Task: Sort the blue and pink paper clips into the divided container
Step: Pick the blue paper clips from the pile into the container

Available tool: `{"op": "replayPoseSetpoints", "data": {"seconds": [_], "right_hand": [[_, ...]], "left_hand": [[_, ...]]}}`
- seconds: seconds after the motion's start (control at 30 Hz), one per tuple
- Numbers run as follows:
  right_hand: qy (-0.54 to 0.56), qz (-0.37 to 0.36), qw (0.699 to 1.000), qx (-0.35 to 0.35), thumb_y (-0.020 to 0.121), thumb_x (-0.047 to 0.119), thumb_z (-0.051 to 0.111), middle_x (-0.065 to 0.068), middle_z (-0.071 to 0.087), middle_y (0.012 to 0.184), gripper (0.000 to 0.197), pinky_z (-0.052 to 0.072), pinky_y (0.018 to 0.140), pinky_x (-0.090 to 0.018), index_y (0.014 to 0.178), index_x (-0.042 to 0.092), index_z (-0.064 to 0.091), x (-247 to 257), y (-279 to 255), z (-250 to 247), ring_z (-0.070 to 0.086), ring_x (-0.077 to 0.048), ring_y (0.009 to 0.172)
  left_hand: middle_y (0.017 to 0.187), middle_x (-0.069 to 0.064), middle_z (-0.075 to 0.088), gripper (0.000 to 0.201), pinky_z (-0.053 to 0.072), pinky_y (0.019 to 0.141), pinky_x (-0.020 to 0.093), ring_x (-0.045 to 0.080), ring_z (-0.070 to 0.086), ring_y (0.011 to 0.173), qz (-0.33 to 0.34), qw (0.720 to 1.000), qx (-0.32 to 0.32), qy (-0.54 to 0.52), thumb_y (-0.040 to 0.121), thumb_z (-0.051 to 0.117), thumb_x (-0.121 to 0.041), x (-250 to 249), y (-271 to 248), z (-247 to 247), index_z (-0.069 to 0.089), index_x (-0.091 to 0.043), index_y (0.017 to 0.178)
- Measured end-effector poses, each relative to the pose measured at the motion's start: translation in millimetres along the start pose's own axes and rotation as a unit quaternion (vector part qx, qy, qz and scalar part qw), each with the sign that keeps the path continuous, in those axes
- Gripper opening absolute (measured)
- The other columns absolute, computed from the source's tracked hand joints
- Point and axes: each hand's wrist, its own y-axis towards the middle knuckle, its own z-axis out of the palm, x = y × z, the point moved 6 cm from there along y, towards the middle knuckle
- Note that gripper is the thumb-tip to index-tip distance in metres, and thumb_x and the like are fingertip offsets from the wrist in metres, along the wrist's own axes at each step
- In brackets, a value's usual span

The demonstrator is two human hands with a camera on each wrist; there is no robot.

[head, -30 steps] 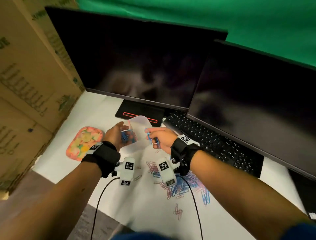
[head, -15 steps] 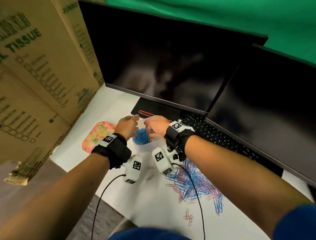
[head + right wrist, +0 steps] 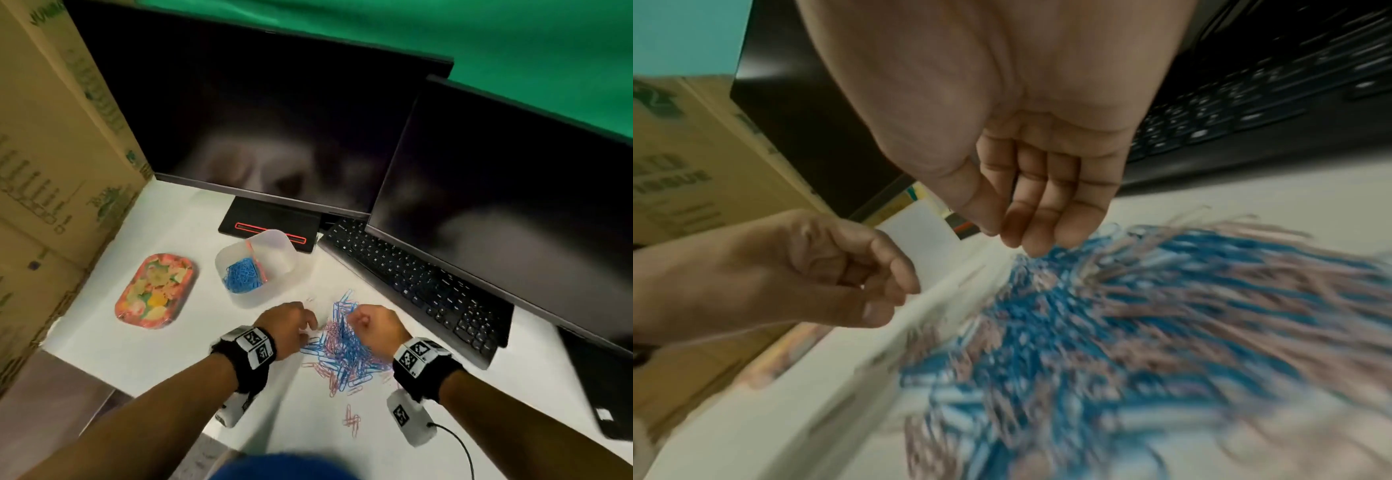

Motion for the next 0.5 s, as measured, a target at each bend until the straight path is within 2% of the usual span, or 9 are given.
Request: {"op": "replayPoseSetpoints", "data": {"seconds": [0.07, 0.1, 0.23, 0.27, 0.37, 0.5], "right_hand": [[0.007, -0.009, 1.000, 0.006, 0.087, 0.009, 0.053, -0.002, 0.074, 0.097, 0.024, 0.049, 0.073, -0.015, 0.096, 0.019, 0.073, -12.2, -10.3, 9.4, 0.067, -0.017, 0.090], [0.011, -0.016, 1.000, 0.007, 0.087, 0.008, 0.053, -0.004, 0.074, 0.096, 0.023, 0.050, 0.077, -0.019, 0.095, 0.017, 0.072, -15.0, -15.1, 13.3, 0.067, -0.017, 0.090], [0.042, -0.035, 0.998, -0.010, 0.086, 0.008, 0.058, -0.002, 0.074, 0.089, 0.019, 0.054, 0.080, -0.028, 0.094, 0.018, 0.072, -30.6, -25.1, 20.8, 0.068, -0.017, 0.083], [0.053, -0.036, 0.998, -0.010, 0.086, 0.009, 0.059, -0.001, 0.074, 0.088, 0.019, 0.055, 0.081, -0.028, 0.094, 0.019, 0.072, -34.6, -26.0, 22.8, 0.068, -0.016, 0.083], [0.073, -0.033, 0.997, -0.004, 0.087, 0.008, 0.059, 0.002, 0.072, 0.089, 0.019, 0.053, 0.079, -0.020, 0.095, 0.022, 0.070, -40.8, -29.1, 24.6, 0.067, -0.012, 0.084], [0.080, -0.035, 0.996, -0.002, 0.086, 0.008, 0.058, 0.002, 0.071, 0.089, 0.023, 0.052, 0.077, -0.017, 0.087, 0.030, 0.064, -42.3, -31.8, 21.9, 0.066, -0.012, 0.084]], "left_hand": [[0.106, 0.000, 0.057, 0.027, 0.049, 0.085, 0.032, 0.022, 0.059, 0.101, 0.009, 0.998, 0.034, 0.054, 0.084, 0.053, -0.024, 1.4, 1.7, 16.6, 0.064, -0.032, 0.107], [0.107, 0.000, 0.056, 0.026, 0.050, 0.085, 0.033, 0.023, 0.059, 0.102, 0.004, 0.997, 0.036, 0.063, 0.084, 0.052, -0.024, 4.3, 1.7, 19.7, 0.065, -0.032, 0.106], [0.102, -0.001, 0.057, 0.016, 0.049, 0.078, 0.029, 0.023, 0.059, 0.097, -0.012, 0.997, 0.012, 0.073, 0.083, 0.056, -0.024, 15.2, 2.2, 17.8, 0.066, -0.027, 0.095], [0.099, -0.002, 0.056, 0.013, 0.049, 0.076, 0.029, 0.023, 0.060, 0.095, -0.016, 0.997, 0.004, 0.076, 0.083, 0.056, -0.025, 18.6, 2.2, 16.2, 0.065, -0.026, 0.092], [0.089, -0.005, 0.052, 0.011, 0.045, 0.068, 0.027, 0.024, 0.060, 0.090, -0.033, 0.996, -0.022, 0.080, 0.084, 0.055, -0.029, 27.6, 0.6, 12.2, 0.063, -0.022, 0.086], [0.099, 0.000, 0.060, 0.011, 0.040, 0.068, 0.026, 0.024, 0.060, 0.091, -0.084, 0.992, -0.056, 0.074, 0.086, 0.052, -0.024, 36.6, -4.5, 3.5, 0.062, -0.023, 0.091]]}}
